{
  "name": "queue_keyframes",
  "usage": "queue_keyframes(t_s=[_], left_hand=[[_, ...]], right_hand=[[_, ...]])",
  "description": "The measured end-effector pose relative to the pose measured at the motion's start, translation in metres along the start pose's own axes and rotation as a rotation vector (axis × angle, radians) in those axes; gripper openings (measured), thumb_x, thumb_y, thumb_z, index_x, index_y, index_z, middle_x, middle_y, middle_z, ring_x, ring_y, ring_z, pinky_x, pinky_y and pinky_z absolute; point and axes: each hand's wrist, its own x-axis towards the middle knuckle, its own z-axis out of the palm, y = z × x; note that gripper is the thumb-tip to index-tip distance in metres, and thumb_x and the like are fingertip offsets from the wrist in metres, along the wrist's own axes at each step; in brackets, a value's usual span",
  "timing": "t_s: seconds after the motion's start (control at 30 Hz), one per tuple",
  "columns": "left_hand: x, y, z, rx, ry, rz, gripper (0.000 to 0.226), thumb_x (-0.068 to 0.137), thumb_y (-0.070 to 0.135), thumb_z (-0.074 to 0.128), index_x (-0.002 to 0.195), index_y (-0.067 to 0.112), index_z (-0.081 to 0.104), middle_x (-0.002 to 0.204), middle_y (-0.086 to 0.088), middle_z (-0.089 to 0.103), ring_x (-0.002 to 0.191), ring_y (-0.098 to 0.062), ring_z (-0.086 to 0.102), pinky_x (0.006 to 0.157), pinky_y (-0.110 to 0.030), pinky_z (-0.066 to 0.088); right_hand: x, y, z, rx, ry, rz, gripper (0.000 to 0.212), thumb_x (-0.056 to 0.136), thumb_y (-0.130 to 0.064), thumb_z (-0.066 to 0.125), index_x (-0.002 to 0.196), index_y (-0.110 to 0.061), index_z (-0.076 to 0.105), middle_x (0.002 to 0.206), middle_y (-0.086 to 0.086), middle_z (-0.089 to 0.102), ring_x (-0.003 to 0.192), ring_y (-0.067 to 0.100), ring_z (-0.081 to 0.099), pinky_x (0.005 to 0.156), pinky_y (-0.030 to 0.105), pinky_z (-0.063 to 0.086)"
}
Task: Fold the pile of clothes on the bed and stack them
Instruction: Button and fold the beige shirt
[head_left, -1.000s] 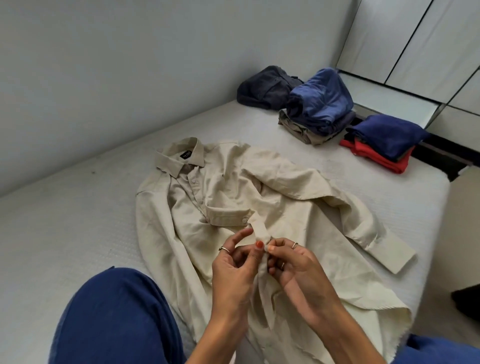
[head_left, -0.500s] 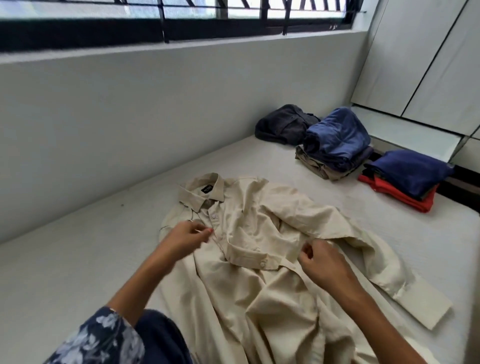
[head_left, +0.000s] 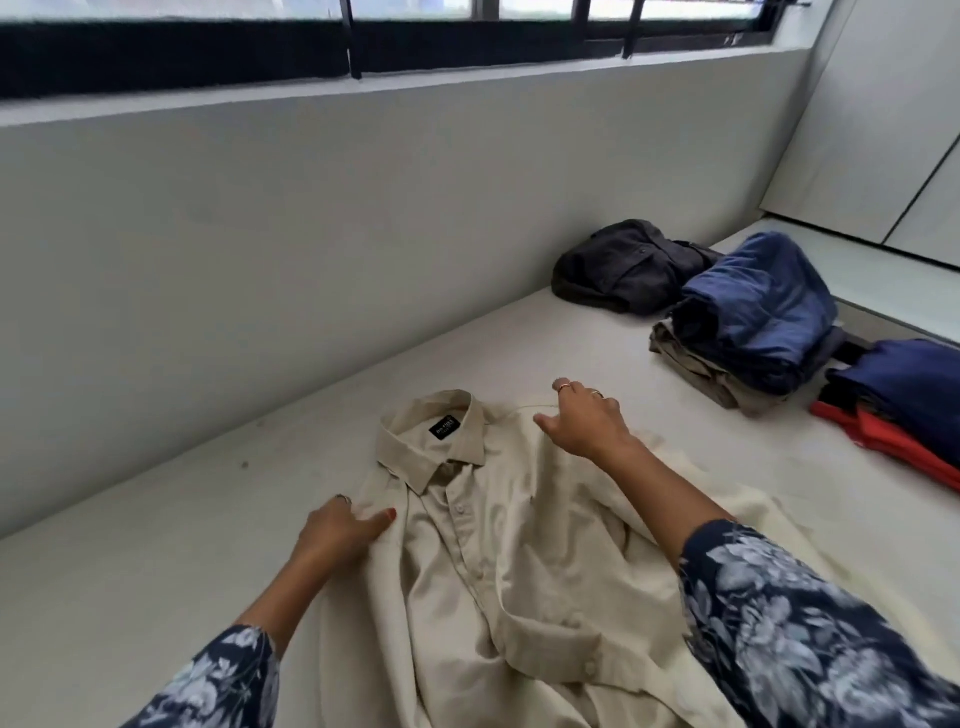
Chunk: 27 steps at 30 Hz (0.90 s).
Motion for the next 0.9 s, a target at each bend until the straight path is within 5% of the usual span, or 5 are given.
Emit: queue_keyframes(t_s=[0.2,0.33,0.6,0.7,0.9], left_hand=[[0.011,-0.025,0.024,-0.157,0.203,0.076,0.032,0.099,0.032,0.044,0.074,0.013,0.051,0.087,-0.009,0.063,0.093,-0.031,0.06,0.069,-0.033,0.038],[-0.002,-0.023,0.017,-0.382,0.29,0.173,0.034,0.101,0.029,0.041,0.074,0.011,0.051,0.077,-0.005,0.059,0.079,-0.027,0.058,0.068,-0.036,0.041],[-0.038,0.025,-0.048,-0.375,0.492,0.405,0.034,0.102,0.029,0.038,0.101,0.005,0.061,0.096,-0.024,0.065,0.091,-0.038,0.061,0.075,-0.04,0.045],[-0.059,0.076,-0.1,-0.32,0.586,0.527,0.035,0.102,0.025,0.038,0.113,0.002,0.062,0.11,-0.032,0.061,0.103,-0.045,0.057,0.087,-0.046,0.043],[-0.152,0.191,-0.249,-0.306,0.829,0.877,0.032,0.1,0.026,0.039,0.113,0.007,0.062,0.116,-0.025,0.061,0.107,-0.04,0.057,0.085,-0.041,0.042]], right_hand=[[0.041,-0.015,0.035,-0.017,-0.236,-0.029,0.086,0.091,-0.035,0.057,0.153,-0.02,-0.001,0.152,0.01,0.034,0.145,0.026,0.021,0.115,0.057,0.0],[0.036,-0.02,0.023,-0.03,-0.196,0.025,0.047,0.087,-0.003,0.038,0.133,-0.012,0.041,0.129,0.011,0.054,0.126,0.03,0.041,0.106,0.051,0.023],[-0.022,0.027,-0.112,0.176,-0.051,0.001,0.028,0.081,-0.04,0.054,0.073,-0.014,0.054,0.086,0.008,0.056,0.085,0.023,0.052,0.07,0.028,0.039],[-0.059,0.045,-0.185,0.312,0.17,0.039,0.025,0.082,-0.031,0.056,0.066,-0.013,0.053,0.075,0.011,0.054,0.077,0.022,0.053,0.06,0.031,0.033],[-0.132,0.057,-0.348,0.566,0.799,0.149,0.024,0.09,-0.017,0.05,0.102,-0.006,0.068,0.113,0.021,0.064,0.112,0.033,0.056,0.086,0.031,0.042]])
